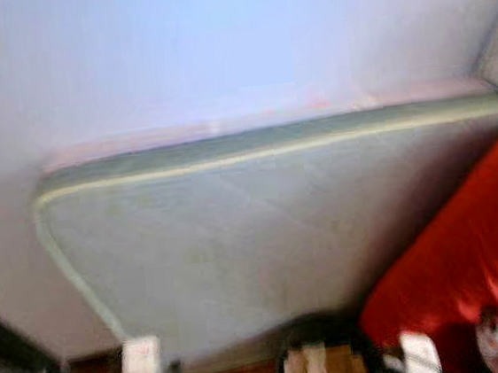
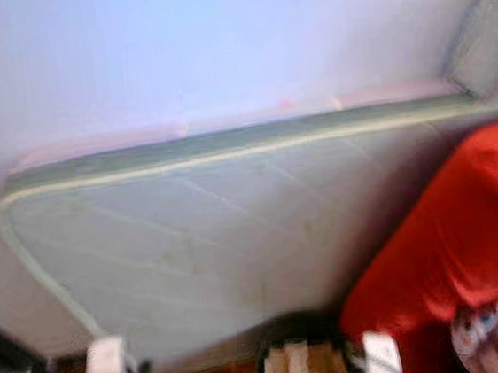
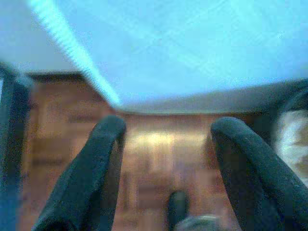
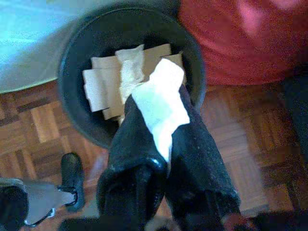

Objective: Clean up the room

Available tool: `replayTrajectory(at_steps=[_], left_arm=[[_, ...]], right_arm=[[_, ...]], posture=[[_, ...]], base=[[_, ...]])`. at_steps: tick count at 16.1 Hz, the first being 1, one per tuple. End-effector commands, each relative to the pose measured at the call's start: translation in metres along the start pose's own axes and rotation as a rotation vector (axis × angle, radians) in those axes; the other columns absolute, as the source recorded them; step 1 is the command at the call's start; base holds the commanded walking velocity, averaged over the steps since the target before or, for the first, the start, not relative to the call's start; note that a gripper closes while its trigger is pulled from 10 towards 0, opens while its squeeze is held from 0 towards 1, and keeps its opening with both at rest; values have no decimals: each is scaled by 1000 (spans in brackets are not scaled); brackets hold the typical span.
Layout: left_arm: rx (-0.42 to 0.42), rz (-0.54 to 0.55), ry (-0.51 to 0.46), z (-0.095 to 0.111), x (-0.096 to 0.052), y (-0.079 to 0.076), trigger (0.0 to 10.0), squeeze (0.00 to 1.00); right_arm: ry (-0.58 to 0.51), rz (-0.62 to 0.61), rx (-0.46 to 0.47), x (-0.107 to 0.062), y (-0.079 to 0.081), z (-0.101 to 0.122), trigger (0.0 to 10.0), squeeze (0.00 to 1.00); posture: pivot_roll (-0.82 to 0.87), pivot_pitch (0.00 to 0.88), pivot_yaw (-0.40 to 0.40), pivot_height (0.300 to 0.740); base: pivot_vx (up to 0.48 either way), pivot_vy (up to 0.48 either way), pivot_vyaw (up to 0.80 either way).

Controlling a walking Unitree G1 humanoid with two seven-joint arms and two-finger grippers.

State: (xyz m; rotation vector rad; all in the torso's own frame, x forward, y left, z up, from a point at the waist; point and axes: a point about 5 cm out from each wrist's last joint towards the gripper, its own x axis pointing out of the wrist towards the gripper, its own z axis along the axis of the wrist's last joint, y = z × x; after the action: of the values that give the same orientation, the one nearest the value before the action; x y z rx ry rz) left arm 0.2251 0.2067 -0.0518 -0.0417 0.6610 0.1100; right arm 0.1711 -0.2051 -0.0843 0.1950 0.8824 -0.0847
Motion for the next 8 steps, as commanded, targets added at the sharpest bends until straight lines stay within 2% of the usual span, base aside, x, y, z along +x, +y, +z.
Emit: replayTrajectory(at_steps=[1,3,5,6,8], left_arm=[[-13,3,-57,13,2,4,10000,0],[-21,-13,-118,25,4,2,10000,0],[-50,-44,-281,50,4,0,10000,0],[-53,-68,-371,61,0,-3,10000,0],[-31,-101,-437,65,-5,-9,10000,0]], right_arm=[[-51,36,12,3,8,12,10000,0],[-89,61,11,6,15,22,10000,0],[-200,133,-6,12,40,48,10000,0],[-263,189,-12,14,61,61,10000,0],[-326,230,-10,13,71,70,10000,0]], posture=[[77,0,-51,734],[77,0,-51,734],[71,0,-51,734],[72,0,-53,734],[78,0,-58,734]], base=[[0,0,0],[0,0,0],[0,0,0],[0,0,0],[0,0,0]])
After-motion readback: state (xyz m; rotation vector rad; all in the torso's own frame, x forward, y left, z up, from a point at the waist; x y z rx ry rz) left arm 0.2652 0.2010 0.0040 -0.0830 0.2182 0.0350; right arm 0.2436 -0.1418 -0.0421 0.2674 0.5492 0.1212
